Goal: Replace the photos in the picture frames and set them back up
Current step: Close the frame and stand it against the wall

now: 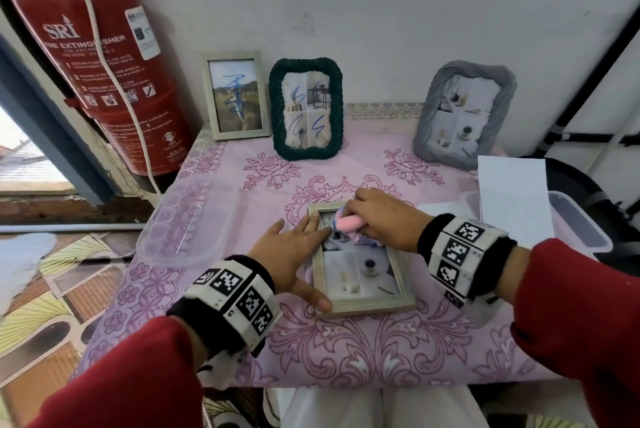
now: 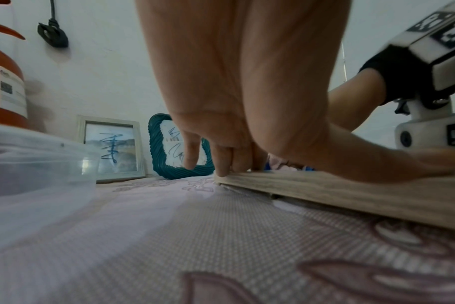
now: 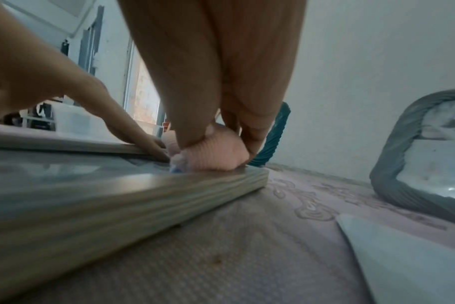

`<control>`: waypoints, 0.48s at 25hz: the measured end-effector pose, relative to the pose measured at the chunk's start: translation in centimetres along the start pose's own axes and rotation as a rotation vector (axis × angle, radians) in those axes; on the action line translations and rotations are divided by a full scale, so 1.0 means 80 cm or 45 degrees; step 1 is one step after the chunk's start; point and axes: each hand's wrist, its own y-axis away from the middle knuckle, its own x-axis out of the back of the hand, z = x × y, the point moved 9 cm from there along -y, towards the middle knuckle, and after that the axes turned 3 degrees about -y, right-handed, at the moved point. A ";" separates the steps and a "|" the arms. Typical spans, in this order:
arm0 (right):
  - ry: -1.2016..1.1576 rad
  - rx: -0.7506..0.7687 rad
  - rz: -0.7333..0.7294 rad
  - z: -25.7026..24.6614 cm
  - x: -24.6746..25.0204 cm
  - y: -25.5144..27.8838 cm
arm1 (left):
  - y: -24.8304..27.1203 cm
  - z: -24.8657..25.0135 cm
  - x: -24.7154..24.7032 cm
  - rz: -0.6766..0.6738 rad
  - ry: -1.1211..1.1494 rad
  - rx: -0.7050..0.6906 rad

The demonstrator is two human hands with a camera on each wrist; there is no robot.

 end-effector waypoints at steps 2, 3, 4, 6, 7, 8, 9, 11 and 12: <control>-0.007 0.070 0.009 -0.008 -0.006 0.007 | 0.000 0.000 -0.001 -0.003 -0.006 -0.002; -0.010 0.104 0.007 -0.014 -0.010 0.013 | 0.000 0.000 -0.001 -0.010 -0.023 0.001; -0.017 0.133 -0.002 -0.020 -0.013 0.019 | -0.001 0.000 -0.001 -0.016 -0.049 0.008; -0.031 0.192 -0.019 -0.035 -0.016 0.033 | -0.002 0.000 0.000 -0.030 -0.096 0.029; -0.041 0.225 -0.029 -0.043 -0.016 0.041 | -0.003 0.001 0.000 -0.041 -0.117 0.037; -0.056 0.260 -0.041 -0.051 -0.017 0.051 | -0.003 0.001 0.000 -0.051 -0.139 0.043; -0.069 0.299 -0.055 -0.059 -0.018 0.062 | -0.004 0.002 0.001 -0.058 -0.158 0.047; -0.045 0.358 -0.084 -0.071 -0.019 0.084 | -0.004 0.004 0.002 -0.074 -0.181 0.054; -0.002 0.365 -0.100 -0.072 -0.019 0.092 | -0.004 0.004 0.002 -0.080 -0.184 0.057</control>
